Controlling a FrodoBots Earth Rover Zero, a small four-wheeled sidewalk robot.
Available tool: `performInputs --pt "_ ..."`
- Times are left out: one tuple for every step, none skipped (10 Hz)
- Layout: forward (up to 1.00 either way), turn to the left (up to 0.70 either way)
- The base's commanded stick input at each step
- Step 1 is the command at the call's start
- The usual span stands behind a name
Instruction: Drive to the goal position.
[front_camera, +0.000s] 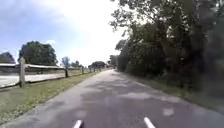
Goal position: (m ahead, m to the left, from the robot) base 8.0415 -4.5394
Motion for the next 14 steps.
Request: performInputs --pt "0.5 0.0" --pt "0.5 0.0" --pt "0.5 0.0" --pt "0.5 0.0" --pt "0.5 0.0" --pt "0.5 0.03" --pt "0.5 0.23" --pt "0.5 0.5" --pt "0.5 0.5" --pt "0.5 0.5" --pt "0.5 0.5" --pt "0.5 0.5" --pt "0.5 0.44" --pt "0.5 0.18"
